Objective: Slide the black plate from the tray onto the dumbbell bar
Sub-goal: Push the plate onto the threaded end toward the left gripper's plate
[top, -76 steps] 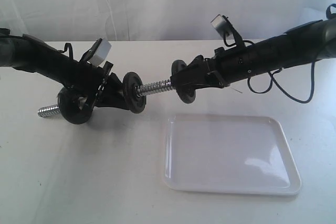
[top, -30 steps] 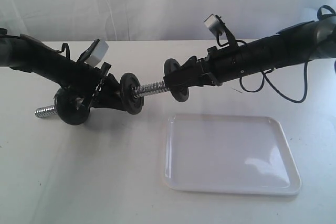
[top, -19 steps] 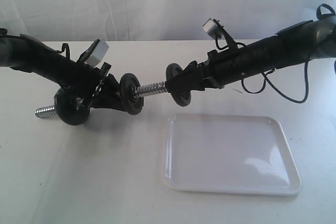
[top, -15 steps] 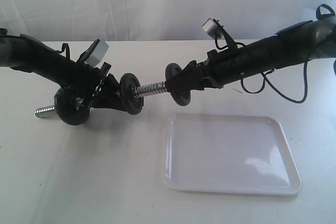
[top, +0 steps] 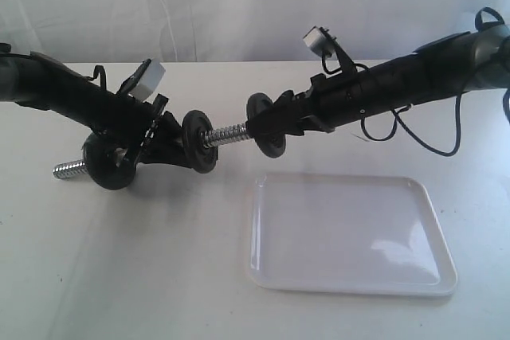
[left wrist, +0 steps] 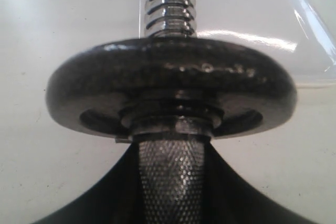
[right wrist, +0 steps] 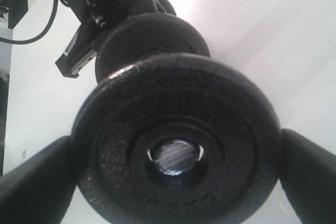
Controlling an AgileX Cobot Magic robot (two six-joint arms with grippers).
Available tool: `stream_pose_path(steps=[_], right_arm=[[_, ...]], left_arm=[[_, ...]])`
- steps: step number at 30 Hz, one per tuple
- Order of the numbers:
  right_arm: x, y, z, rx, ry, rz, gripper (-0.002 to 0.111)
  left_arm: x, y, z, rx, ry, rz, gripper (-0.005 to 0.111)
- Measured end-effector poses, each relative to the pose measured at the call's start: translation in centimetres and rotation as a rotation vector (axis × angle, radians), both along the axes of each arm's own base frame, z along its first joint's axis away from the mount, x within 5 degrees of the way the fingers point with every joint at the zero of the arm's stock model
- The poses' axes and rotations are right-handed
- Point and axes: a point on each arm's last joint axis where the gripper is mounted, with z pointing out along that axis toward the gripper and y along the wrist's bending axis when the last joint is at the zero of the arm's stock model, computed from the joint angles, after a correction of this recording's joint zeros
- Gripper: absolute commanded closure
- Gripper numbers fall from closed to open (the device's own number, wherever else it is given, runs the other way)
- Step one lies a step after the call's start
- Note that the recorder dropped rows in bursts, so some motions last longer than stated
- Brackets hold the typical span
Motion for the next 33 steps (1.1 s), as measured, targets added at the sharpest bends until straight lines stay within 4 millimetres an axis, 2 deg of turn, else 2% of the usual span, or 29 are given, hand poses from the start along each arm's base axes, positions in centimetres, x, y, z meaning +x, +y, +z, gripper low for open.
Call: stream_pose_path(steps=[6,26,33], right_arm=[[-0.1,0.9,-0.2,-0.021,-0.017,-0.004,0.108],[0.0,1.8,-0.1,-0.02,-0.061,-0.019,0.108],[0.3,2.3,-1.9,0.079,0.023,-0.034,0.108]], left_arm=[[0.0,0.0,0.0,0.0,0.0,0.0,0.107],[0.2,0.4,0.0,0.0,-0.002,0.014,0.107],[0.1,0.3,0.0,-0.001,-0.001,0.01,0.107]])
